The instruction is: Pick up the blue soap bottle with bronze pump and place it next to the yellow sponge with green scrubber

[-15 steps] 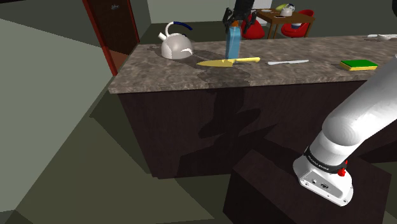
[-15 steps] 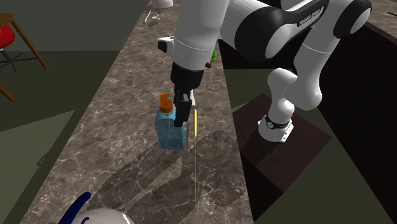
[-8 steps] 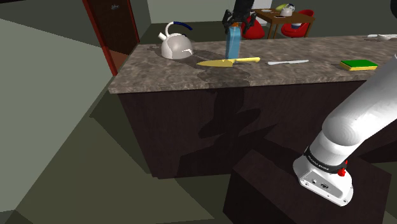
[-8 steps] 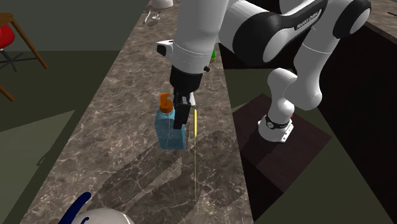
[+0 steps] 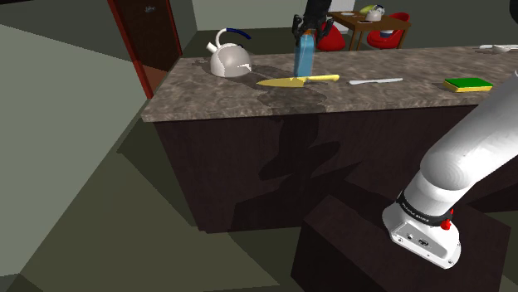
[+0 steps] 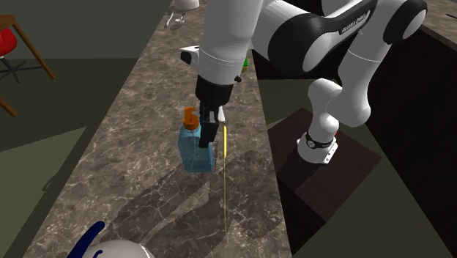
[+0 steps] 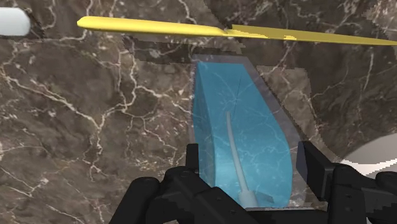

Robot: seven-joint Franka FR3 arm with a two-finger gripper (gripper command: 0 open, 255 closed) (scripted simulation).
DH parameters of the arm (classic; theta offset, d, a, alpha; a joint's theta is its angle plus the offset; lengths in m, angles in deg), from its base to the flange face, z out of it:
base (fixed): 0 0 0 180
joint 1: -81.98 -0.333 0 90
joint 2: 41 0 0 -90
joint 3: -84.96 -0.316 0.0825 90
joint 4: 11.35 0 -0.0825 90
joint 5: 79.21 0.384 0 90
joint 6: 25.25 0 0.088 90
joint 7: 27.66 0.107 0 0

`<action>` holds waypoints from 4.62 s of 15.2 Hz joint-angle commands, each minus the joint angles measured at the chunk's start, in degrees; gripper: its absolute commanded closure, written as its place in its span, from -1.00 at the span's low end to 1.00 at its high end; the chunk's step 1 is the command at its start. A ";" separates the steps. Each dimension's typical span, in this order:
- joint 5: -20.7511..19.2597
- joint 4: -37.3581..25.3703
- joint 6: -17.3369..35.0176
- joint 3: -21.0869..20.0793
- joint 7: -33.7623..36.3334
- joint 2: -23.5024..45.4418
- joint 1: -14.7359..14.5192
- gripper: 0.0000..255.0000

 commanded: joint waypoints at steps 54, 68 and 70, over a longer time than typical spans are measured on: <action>6.45 -15.32 -18.64 32.11 -47.21 -1.53 14.64 1.00; 29.10 -43.69 -31.93 47.58 -72.97 25.50 32.91 1.00; 30.63 -45.25 -32.37 47.42 -74.33 27.37 35.23 1.00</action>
